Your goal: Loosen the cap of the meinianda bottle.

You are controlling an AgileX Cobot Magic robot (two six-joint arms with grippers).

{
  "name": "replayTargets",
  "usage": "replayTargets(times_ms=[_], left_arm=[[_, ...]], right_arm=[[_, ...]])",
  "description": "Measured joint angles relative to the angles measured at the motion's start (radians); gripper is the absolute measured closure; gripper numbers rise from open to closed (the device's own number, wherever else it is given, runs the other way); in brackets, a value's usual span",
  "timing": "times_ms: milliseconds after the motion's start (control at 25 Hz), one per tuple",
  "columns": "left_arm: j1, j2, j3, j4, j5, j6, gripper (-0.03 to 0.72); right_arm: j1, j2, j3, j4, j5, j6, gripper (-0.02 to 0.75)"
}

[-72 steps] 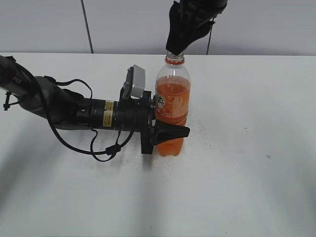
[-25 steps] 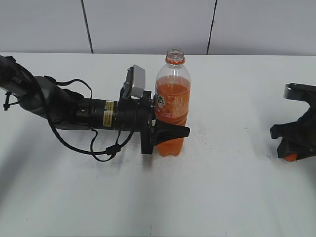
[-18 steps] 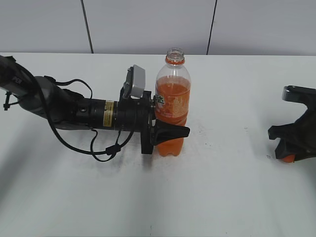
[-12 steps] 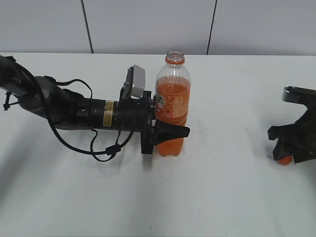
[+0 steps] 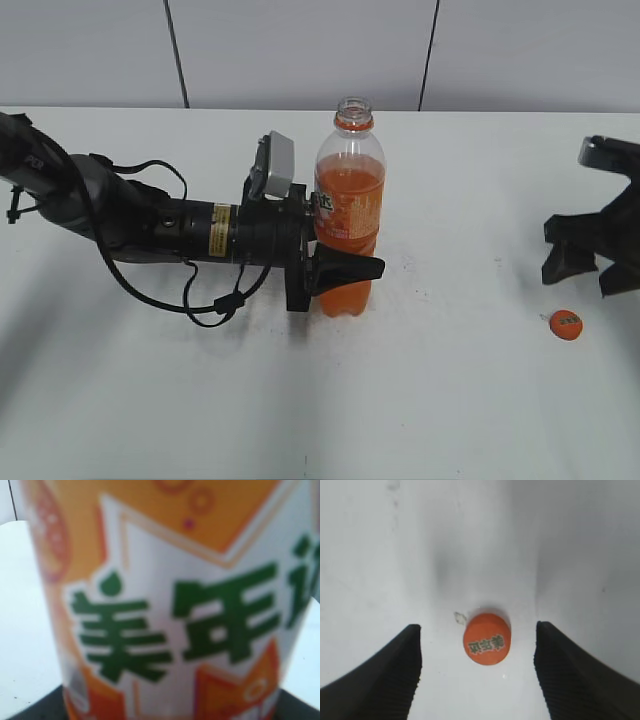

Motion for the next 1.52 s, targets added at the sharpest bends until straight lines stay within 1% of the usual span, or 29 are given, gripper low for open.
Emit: replayTargets(times_ms=[40,80,200,240,320,560,880,1200,1280,1440,1520], left_arm=[[0.000,0.000,0.000,0.000,0.000,0.000,0.292],[0.000,0.000,0.000,-0.001,0.001,0.000,0.267],[0.000,0.000,0.000,-0.003,-0.001,0.000,0.137],[0.000,0.000,0.000,-0.003,-0.001,0.000,0.106],[0.000,0.000,0.000,-0.003,-0.001,0.000,0.080],[0.000,-0.025,0.002,-0.003,0.000,-0.007,0.076],[0.000,-0.194,0.008,0.010,-0.003,-0.049,0.092],[0.000,-0.371,0.008,0.036,-0.005,-0.125,0.097],[0.000,-0.420,0.009,0.036,-0.005,-0.166,0.097],[0.000,-0.550,0.009,0.046,-0.005,-0.298,0.097],[0.000,-0.629,0.009,0.068,0.039,-0.362,0.097]], right_arm=[[0.000,-0.014,-0.015,0.003,0.006,0.000,0.213],[0.000,-0.030,-0.032,0.004,0.011,0.000,0.213],[0.000,-0.063,-0.075,0.006,0.023,0.000,0.213],[0.000,-0.069,-0.089,0.007,0.029,0.000,0.213],[0.000,-0.078,-0.109,0.007,0.043,0.000,0.213],[0.000,-0.094,-0.161,0.007,0.085,0.000,0.213],[0.000,-0.147,-0.250,0.008,0.186,0.000,0.213],[0.000,-0.218,-0.274,0.008,0.205,0.000,0.213],[0.000,-0.237,-0.279,0.008,0.208,0.000,0.213],[0.000,-0.286,-0.279,-0.006,0.249,0.000,0.213],[0.000,-0.316,-0.279,-0.017,0.276,-0.002,0.213]])
